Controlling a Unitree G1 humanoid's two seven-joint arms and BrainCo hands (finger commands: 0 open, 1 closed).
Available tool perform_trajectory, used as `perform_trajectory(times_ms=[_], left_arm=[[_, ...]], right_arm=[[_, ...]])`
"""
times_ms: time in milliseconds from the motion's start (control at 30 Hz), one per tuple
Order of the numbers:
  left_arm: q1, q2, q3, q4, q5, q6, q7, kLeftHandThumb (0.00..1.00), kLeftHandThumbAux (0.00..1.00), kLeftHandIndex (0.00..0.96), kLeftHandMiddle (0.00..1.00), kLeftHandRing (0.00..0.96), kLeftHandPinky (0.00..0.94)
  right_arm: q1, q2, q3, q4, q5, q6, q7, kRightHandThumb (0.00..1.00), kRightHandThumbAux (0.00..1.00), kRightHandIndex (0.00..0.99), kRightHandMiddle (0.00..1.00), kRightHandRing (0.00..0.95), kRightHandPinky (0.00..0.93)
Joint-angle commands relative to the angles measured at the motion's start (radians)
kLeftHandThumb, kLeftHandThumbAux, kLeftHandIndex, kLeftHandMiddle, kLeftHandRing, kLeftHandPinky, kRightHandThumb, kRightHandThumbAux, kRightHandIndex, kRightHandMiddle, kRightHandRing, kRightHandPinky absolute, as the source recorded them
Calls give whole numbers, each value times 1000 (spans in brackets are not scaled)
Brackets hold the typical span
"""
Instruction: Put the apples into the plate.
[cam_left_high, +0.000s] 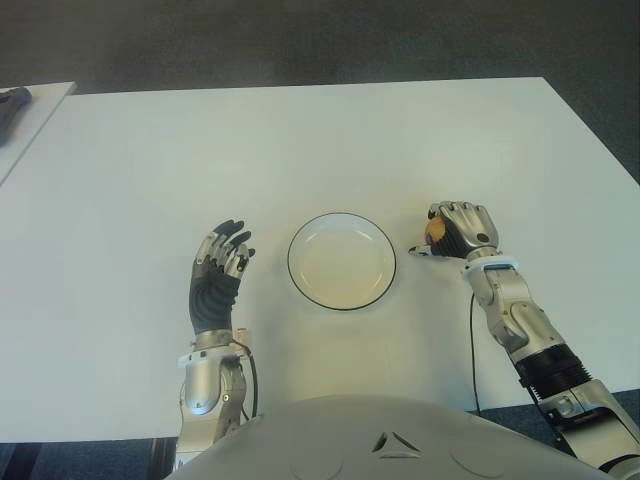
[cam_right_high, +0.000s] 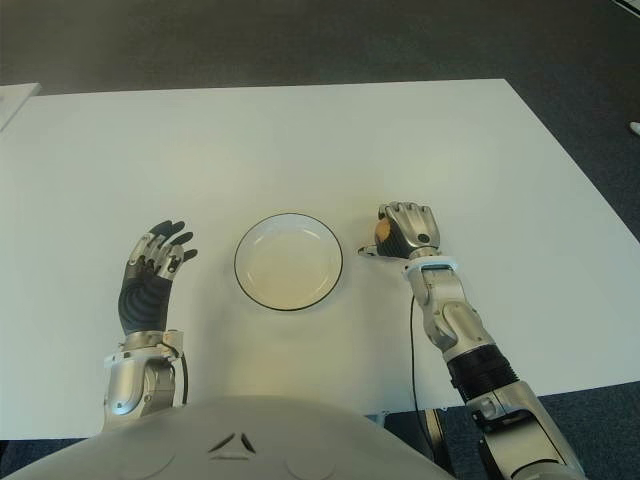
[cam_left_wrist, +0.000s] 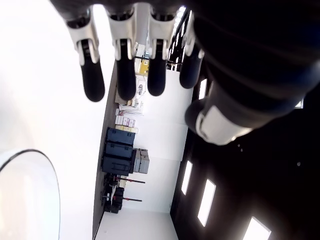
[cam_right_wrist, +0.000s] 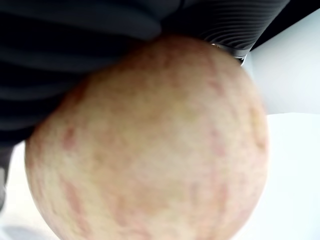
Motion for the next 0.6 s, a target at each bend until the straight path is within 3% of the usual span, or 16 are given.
perform_trajectory(times_ms=[33, 167, 600], left_arm=[[6, 6, 7, -8, -7, 12, -18, 313, 682, 227, 225, 265, 317], [6, 3, 12, -7, -3, 11, -18, 311, 683, 227, 223, 264, 315], [6, 0, 15, -6, -6, 9, -22, 297, 691, 223, 215, 253, 301]], right_arm=[[55, 22, 5, -10, 38, 13, 68, 805, 681, 425, 570, 680, 693], [51, 42, -5, -21, 60, 41, 106, 840, 677, 416, 523, 699, 713], [50, 59, -26, -48, 80, 56, 128, 849, 678, 406, 511, 715, 716]])
